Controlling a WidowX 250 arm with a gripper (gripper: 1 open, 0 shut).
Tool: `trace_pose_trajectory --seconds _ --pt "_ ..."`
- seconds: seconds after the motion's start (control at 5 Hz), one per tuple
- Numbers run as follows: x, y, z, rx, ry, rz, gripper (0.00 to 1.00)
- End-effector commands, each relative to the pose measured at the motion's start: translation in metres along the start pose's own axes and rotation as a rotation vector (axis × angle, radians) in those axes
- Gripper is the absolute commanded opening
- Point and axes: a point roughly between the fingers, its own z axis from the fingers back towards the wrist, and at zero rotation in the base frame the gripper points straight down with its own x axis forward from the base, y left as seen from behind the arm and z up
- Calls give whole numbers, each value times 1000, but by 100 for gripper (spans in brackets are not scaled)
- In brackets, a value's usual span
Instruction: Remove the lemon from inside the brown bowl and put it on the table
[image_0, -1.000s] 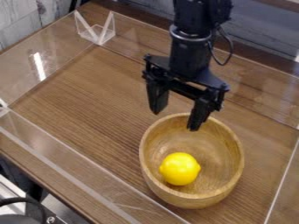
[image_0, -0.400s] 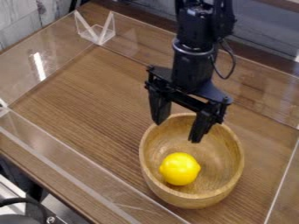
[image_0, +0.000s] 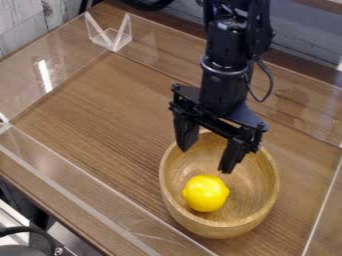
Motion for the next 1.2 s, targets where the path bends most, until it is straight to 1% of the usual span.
trace_pose_trajectory --seconds 0.0,0.4,1.0 --pt "1 -4 8 -11 -43 -27 100" --pt "0 -9 5 -29 -42 -72 100" --pt "0 -11 0 -47 -54 -126 100"
